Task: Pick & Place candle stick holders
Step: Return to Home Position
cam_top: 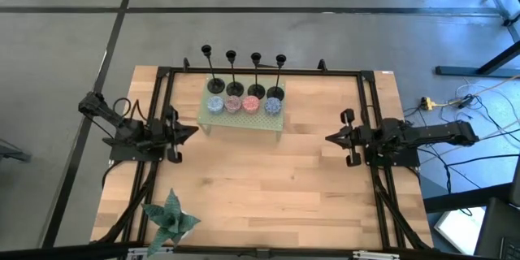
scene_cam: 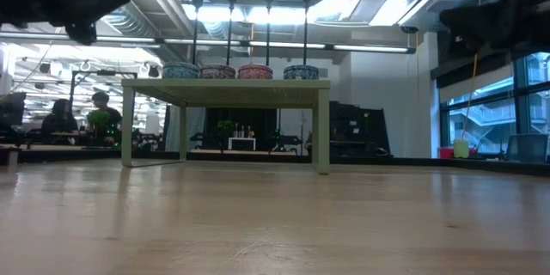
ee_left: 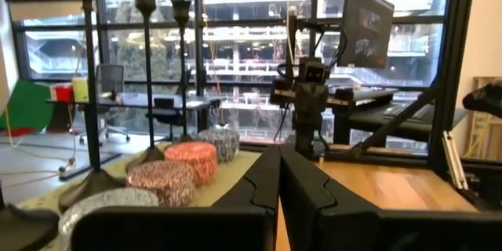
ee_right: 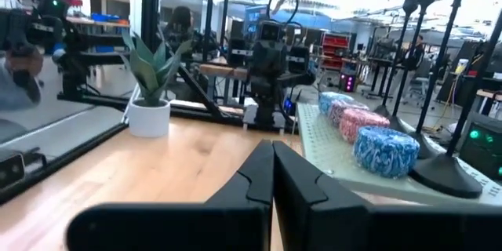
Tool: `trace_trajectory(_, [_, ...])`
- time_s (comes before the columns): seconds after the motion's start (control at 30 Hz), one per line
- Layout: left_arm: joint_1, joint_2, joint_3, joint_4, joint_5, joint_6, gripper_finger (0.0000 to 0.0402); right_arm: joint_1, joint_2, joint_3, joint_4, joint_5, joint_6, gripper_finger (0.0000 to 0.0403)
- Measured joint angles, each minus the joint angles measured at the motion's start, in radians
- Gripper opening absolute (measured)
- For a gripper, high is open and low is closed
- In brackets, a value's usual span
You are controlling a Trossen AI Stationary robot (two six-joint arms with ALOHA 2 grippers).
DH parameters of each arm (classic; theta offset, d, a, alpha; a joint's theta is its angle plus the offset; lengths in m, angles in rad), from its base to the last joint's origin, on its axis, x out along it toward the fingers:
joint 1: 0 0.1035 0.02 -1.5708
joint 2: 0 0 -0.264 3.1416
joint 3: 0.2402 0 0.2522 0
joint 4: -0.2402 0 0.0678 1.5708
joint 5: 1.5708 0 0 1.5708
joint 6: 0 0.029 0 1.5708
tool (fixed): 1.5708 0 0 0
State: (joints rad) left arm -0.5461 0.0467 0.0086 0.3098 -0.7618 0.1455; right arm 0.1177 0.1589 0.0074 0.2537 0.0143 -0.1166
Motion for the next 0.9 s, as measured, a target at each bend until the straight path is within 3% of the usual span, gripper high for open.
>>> trace_trajectory(0.3, [0.0, 0.001, 0.0, -0.075, 0.002, 0.008, 0.0008, 0.0, -0.038, 0.0, -0.06, 0.031, -0.053, 0.0005])
trace_trajectory(0.67, [0.0, 0.001, 0.0, -0.162, 0.281, 0.112, 0.0004, 0.0, -0.037, 0.0, -0.064, 0.045, -0.045, 0.0021])
trace_trajectory(0.9, [0.0, 0.001, 0.0, -0.241, 0.284, 0.093, 0.0004, 0.0, -0.037, 0.0, -0.064, 0.045, -0.046, 0.0023])
